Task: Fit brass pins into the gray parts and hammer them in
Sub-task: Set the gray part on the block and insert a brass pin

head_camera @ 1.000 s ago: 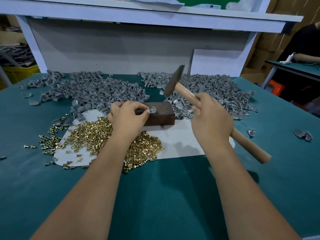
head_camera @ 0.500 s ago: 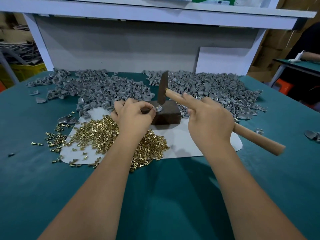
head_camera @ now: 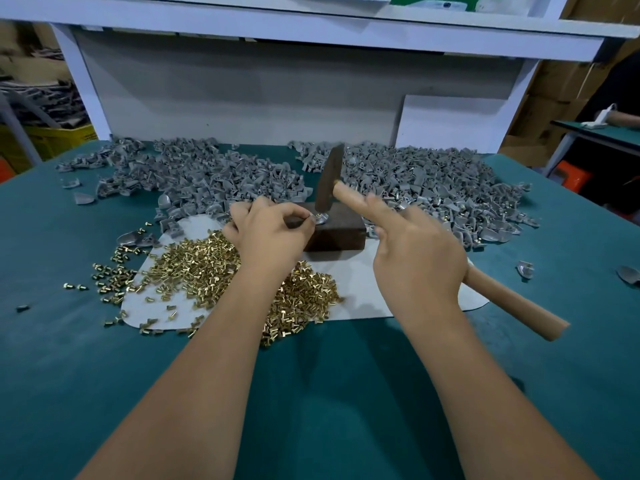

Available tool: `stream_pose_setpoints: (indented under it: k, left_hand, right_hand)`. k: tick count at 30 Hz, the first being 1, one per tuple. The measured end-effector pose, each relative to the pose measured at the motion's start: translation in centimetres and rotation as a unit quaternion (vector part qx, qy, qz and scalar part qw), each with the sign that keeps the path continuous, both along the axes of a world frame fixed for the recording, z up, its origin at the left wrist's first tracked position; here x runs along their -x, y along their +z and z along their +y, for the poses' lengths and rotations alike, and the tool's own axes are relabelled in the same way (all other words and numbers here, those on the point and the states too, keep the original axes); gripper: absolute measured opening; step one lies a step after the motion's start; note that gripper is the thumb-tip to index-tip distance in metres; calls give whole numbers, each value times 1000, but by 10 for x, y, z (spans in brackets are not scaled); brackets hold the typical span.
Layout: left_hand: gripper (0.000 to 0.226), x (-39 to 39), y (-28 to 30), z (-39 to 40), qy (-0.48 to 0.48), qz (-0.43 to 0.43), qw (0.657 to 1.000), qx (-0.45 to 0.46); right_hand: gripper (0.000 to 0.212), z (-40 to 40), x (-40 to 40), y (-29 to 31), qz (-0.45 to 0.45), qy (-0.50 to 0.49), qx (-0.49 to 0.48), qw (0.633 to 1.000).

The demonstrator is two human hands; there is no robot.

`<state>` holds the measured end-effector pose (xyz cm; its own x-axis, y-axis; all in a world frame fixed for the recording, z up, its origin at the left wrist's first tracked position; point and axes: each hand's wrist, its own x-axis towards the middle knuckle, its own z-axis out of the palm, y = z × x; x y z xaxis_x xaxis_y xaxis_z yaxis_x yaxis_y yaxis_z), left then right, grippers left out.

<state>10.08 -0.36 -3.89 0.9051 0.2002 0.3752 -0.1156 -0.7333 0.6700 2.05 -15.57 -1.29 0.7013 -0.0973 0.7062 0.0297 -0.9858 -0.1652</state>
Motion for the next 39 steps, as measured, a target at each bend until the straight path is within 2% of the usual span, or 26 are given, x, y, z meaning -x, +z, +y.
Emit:
stream_pose_setpoints:
  k: [2, 6, 9, 14, 17, 21, 25, 29, 33, 35, 37, 39]
  left_hand:
    - [7, 0, 0, 1, -3, 0, 1000, 2]
    - [8, 0, 0, 0, -2, 2, 1000, -3]
    - [6, 0, -1, 0, -1, 0, 1000, -6]
    - [8, 0, -2, -2, 19, -14, 999, -27]
    - [10, 0, -2, -1, 2, -6, 1000, -4]
    - [8, -1, -2, -2, 13, -4, 1000, -23]
    - [10, 0, -2, -1, 3, -12, 1000, 1]
    - [9, -1, -4, -5, 18, -44, 998, -32]
    - [7, -2, -4, -2, 10, -33, 999, -24]
    - [5, -2, -4, -2, 2, -37, 999, -17]
    - [5, 0, -5, -2, -6, -49, 999, -12]
    - [4, 0, -4, -2, -15, -48, 999, -7]
  right_hand:
    - [51, 0, -2, -1, 17, -8, -1, 1000]
    - [51, 2, 1, 0, -23, -11, -15, 1000]
    - [52, 3, -1, -3, 3, -7, 6, 1000]
    - [54, 6, 1, 0, -44, -9, -10, 999]
    - [54, 6, 0, -3, -2, -13, 8, 1000]
    - [54, 5, 1, -1, -34, -21, -14, 999]
    - [56, 7, 0, -3, 7, -9, 12, 1000]
    - [55, 7, 3, -1, -49, -15, -20, 998]
    - [55, 5, -1, -4, 24, -28, 17, 999]
    - [53, 4, 0, -2, 1, -28, -1, 1000]
    - [51, 3, 2, 0, -64, -28, -29, 997]
    - [51, 2, 2, 0, -89, -25, -15, 996]
